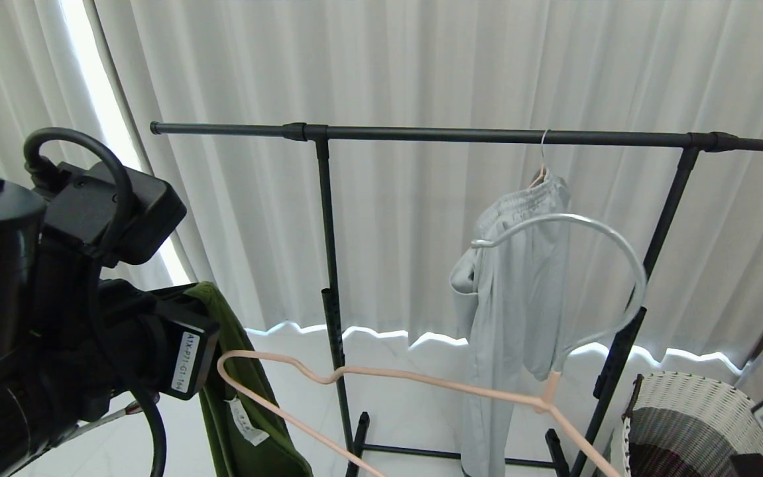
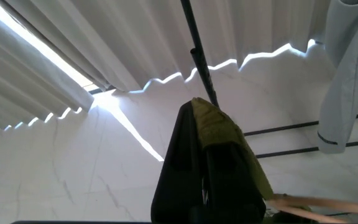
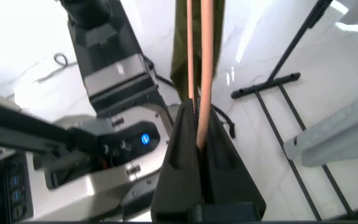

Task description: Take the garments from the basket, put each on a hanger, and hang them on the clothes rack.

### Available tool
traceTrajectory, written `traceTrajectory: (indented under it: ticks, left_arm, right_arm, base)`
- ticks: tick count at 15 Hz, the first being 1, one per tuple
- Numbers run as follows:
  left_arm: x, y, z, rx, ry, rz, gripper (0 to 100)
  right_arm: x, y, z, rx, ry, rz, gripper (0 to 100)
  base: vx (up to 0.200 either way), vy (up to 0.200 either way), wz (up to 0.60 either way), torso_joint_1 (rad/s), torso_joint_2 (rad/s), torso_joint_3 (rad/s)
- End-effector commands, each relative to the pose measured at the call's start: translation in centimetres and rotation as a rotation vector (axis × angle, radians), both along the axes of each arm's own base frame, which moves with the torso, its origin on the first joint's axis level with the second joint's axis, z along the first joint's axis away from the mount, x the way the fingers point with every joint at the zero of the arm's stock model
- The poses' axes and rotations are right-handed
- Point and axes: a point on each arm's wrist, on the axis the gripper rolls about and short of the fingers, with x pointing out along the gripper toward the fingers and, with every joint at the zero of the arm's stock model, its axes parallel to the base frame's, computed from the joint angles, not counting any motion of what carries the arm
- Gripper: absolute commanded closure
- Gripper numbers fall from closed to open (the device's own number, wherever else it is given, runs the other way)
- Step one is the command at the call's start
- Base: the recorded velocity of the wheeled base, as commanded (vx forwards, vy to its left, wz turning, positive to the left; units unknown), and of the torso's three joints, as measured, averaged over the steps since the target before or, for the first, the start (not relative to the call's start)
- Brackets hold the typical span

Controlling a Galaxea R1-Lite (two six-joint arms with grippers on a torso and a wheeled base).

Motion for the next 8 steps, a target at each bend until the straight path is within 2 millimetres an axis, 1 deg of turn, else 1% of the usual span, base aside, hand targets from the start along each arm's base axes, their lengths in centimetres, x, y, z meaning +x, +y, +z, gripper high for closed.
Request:
traceTrajectory:
  ticks: [1, 4, 7, 8]
  left_arm:
    - [0.1, -0.1, 0.0, 0.002, 0.002, 0.000, 100]
    - [0.6, -0.3, -0.1, 0.007, 0.009, 0.012, 100]
    - [1.8, -0.8, 0.4, 0.003, 0.005, 0.044, 100]
    - [2.2, -1.0, 0.2, 0.011, 0.012, 0.049, 100]
  right_arm:
    - [0.4, 1.1, -0.6, -0.030, 0.013, -0.001, 100]
    - [0.5, 1.4, -0.6, -0.033, 0.014, 0.002, 100]
    - [0.7, 1.8, -0.9, -0.047, 0.016, -0.013, 100]
    - [0.9, 2.0, -1.0, -0.042, 0.013, -0.025, 100]
  base:
    - [0.000, 0.000, 0.00, 0.000, 0.00, 0.000]
    - [0.000, 0.000, 0.00, 0.000, 0.00, 0.000]
    - [0.000, 0.000, 0.00, 0.000, 0.00, 0.000]
    - [0.000, 0.000, 0.00, 0.000, 0.00, 0.000]
